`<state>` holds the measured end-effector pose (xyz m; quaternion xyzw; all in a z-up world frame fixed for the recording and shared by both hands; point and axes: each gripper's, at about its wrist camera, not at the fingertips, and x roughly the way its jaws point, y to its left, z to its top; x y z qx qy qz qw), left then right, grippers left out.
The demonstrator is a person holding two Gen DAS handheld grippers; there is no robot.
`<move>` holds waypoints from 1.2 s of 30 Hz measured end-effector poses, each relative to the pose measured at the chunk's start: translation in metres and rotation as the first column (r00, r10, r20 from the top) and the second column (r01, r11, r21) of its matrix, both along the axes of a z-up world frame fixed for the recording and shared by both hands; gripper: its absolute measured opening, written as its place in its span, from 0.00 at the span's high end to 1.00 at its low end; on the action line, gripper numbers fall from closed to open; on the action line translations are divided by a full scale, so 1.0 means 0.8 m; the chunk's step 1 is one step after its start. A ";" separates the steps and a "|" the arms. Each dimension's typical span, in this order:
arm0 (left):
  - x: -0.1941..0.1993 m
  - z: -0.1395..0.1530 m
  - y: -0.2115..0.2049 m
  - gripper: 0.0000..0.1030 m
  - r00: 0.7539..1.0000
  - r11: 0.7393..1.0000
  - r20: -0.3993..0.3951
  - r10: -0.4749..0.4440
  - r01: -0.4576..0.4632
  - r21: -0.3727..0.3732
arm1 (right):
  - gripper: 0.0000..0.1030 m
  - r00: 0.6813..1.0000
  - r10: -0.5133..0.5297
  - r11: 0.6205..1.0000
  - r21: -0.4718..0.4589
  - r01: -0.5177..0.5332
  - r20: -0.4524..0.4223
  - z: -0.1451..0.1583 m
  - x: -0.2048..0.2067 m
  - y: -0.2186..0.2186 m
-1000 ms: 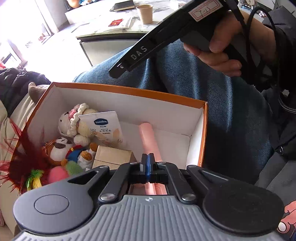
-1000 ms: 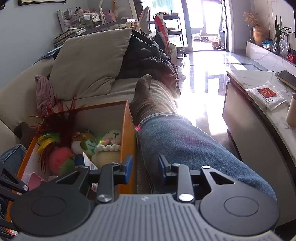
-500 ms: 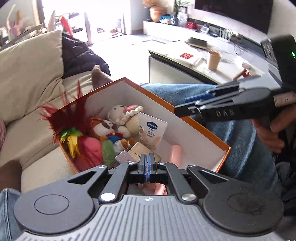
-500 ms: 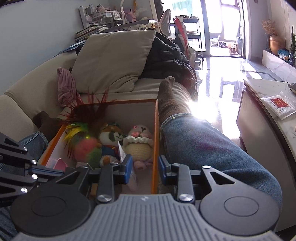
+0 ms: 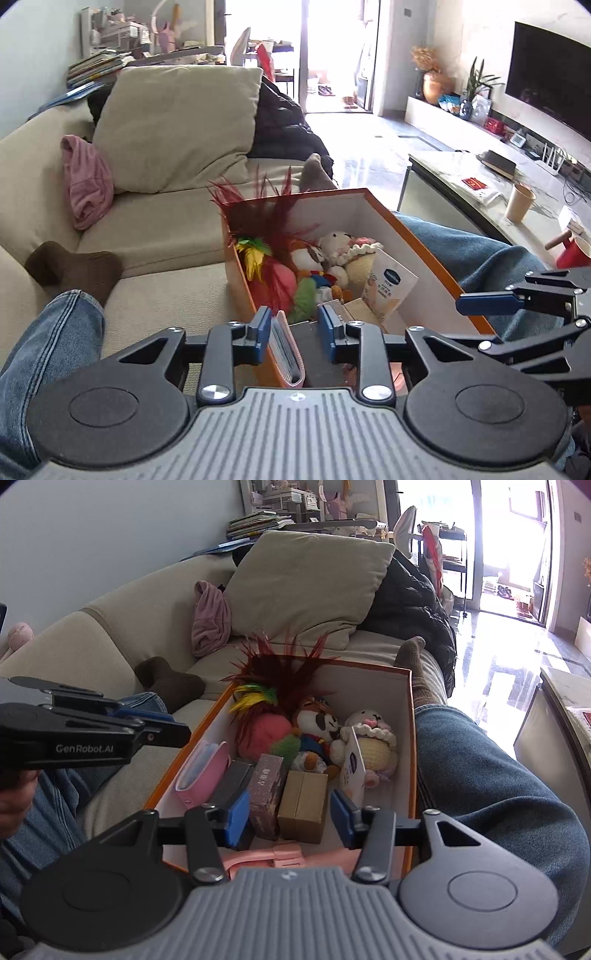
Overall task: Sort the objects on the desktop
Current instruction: 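Lower the pink roller into the shoebox and open the left gripper, then withdraw both open grippers from above the shoebox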
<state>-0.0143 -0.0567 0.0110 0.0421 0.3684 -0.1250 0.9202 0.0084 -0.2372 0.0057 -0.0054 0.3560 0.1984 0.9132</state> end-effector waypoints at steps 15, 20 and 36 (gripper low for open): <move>-0.034 -0.044 -0.002 0.17 0.994 0.996 -0.066 0.087 -0.084 0.037 | 0.37 0.987 -0.047 0.999 -0.005 0.047 -0.151 -0.035 -0.010 0.006; -0.034 -0.058 -0.009 0.17 0.990 0.997 -0.116 0.080 -0.076 0.033 | 0.36 0.984 -0.047 0.999 0.002 0.048 -0.170 -0.042 -0.008 0.007; -0.017 -0.091 -0.002 0.17 0.963 0.994 -0.247 0.110 -0.112 0.007 | 0.35 0.971 -0.055 0.998 0.024 0.062 -0.231 -0.063 0.014 0.006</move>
